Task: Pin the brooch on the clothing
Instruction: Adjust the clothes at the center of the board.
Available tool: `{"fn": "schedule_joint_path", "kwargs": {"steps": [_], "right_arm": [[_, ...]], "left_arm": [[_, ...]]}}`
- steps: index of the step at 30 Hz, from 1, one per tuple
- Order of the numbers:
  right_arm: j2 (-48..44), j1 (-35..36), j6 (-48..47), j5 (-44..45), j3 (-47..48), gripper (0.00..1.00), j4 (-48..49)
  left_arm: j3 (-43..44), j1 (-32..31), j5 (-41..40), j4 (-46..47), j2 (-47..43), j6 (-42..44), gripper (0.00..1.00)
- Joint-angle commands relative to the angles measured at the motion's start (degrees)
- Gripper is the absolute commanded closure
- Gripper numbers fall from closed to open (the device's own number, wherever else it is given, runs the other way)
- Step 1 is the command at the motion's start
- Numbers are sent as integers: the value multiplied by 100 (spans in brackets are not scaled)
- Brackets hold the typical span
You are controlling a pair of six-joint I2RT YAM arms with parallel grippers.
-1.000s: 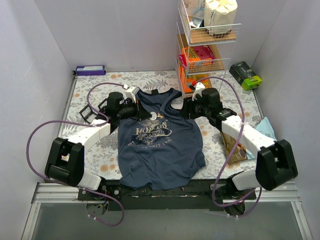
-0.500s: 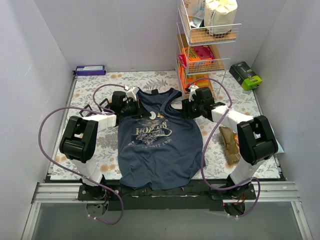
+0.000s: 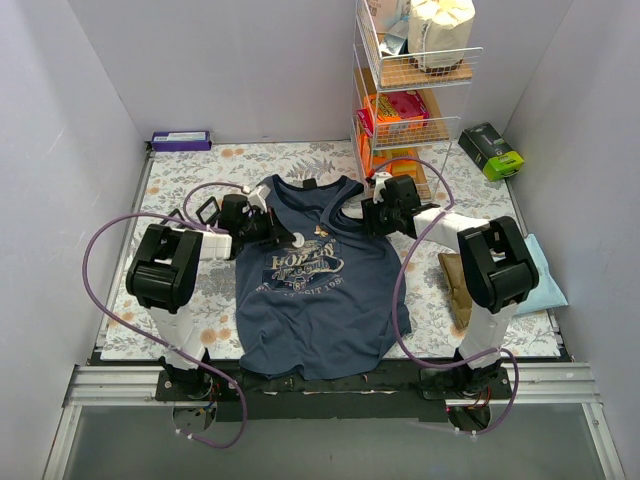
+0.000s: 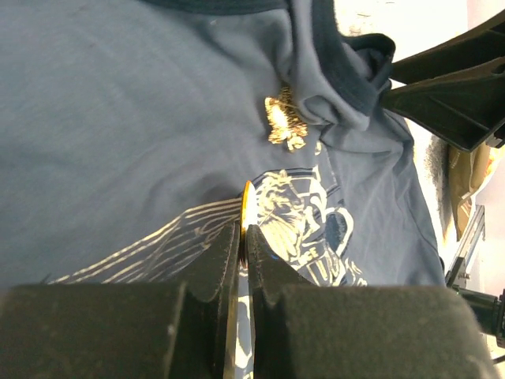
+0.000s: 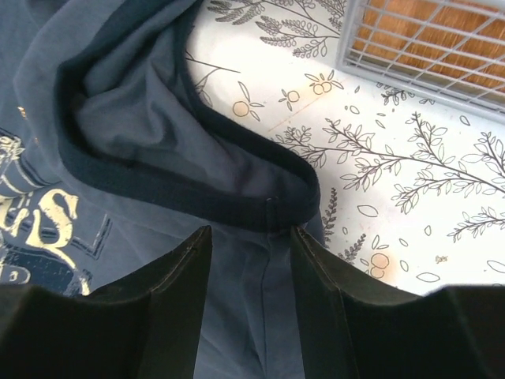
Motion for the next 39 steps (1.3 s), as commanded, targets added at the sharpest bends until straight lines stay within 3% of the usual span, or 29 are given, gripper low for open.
{"fn": "schedule_joint_path", "kwargs": {"steps": [1, 4, 7, 11, 12, 20, 29, 31, 34, 39], "right_arm": [[138, -88, -58, 135, 188, 49, 416], [243, -158, -76, 153, 250, 55, 486], [366, -211, -163, 232, 346, 69, 478], [358, -316, -111, 469, 382, 97, 364], [340, -394, -94, 574, 373, 99, 346], [-37, -983, 161, 1163, 276, 99, 47], [-213, -1160, 170, 971, 303, 99, -295], [-458, -1169, 162, 673, 215, 93, -243], [-862, -1125, 284, 207, 57, 68, -208], [-1417, -642, 609, -84, -329, 59, -50]], "left_arm": [[-207, 182, -153, 279, -26, -99, 100], [-383, 297, -267, 297, -70, -178, 100], [-524, 393, -381, 244, -62, -257, 100], [-674, 560, -487, 139, -44, -450, 100], [-709, 613, -505, 95, -35, -486, 100], [-929, 789, -935, -415, -167, -381, 100], [-797, 789, -1314, -723, -580, -30, 100], [-753, 772, -1200, -627, -869, 41, 100], [-551, 666, -1173, -652, -1274, 173, 100], [-147, 359, -1366, -679, -1793, 445, 100]]}}
